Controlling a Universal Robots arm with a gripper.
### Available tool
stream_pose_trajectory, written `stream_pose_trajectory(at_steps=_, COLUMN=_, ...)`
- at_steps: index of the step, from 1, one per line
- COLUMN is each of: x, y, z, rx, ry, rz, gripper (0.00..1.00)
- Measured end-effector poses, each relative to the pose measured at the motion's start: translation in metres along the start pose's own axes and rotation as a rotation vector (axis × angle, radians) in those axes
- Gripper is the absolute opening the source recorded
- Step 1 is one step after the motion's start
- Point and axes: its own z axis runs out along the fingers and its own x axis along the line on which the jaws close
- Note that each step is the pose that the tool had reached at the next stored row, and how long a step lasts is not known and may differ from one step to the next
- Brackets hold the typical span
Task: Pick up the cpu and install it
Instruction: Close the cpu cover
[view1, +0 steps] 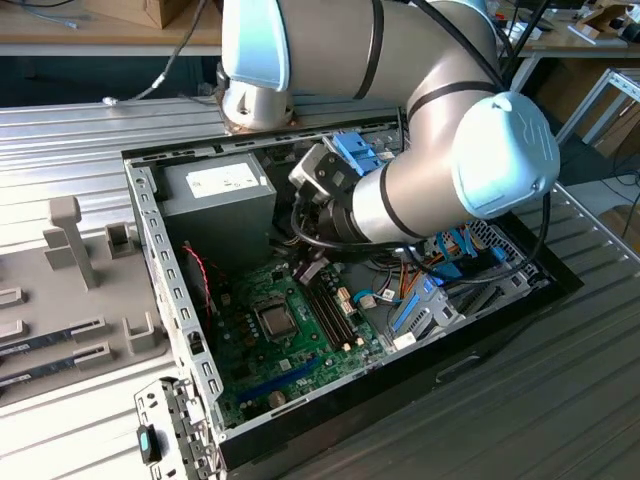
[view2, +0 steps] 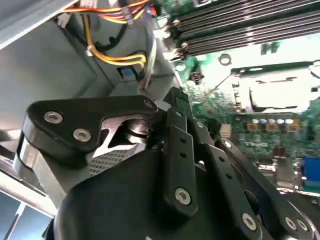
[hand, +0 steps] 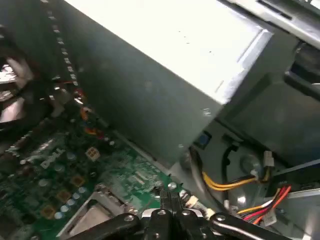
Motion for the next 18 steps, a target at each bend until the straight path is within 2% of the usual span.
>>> stream_pose_trajectory(at_steps=1, x=-0.0076, y=0.0131, z=0.0081, rx=0.0, ry=0.0001, rz=0.0, gripper=0.11)
stream_pose_trajectory(at_steps=2, x=-0.0001, y=0.0193, z=0.0101, rx=0.0011, ry=-0.001, rz=-0.001, gripper=0.11)
stream_pose_trajectory(at_steps=3, x=0.0025, y=0.0214, z=0.0107, rx=0.0253, ry=0.0172, rz=0.003, gripper=0.11)
stream_pose_trajectory(at_steps=4, x=0.0025, y=0.0214, z=0.0108, rx=0.0517, ry=0.0397, rz=0.008, gripper=0.11)
stream_pose_trajectory(at_steps=10, x=0.0026, y=0.0214, z=0.0108, rx=0.1341, ry=0.109, rz=0.022, gripper=0.11)
stream_pose_trajectory(at_steps=11, x=0.0026, y=0.0214, z=0.0107, rx=0.1545, ry=0.126, rz=0.026, gripper=0.11)
stream_pose_trajectory(at_steps=12, x=0.0026, y=0.0215, z=0.0107, rx=0.1678, ry=0.1373, rz=0.028, gripper=0.11)
stream_pose_trajectory(at_steps=13, x=0.0026, y=0.0215, z=0.0108, rx=0.1936, ry=0.1589, rz=0.033, gripper=0.11)
stream_pose_trajectory(at_steps=14, x=0.0026, y=0.0215, z=0.0107, rx=0.2167, ry=0.1779, rz=0.038, gripper=0.11)
stream_pose_trajectory(at_steps=18, x=0.0026, y=0.0215, z=0.0107, rx=0.2714, ry=0.223, rz=0.05, gripper=0.11)
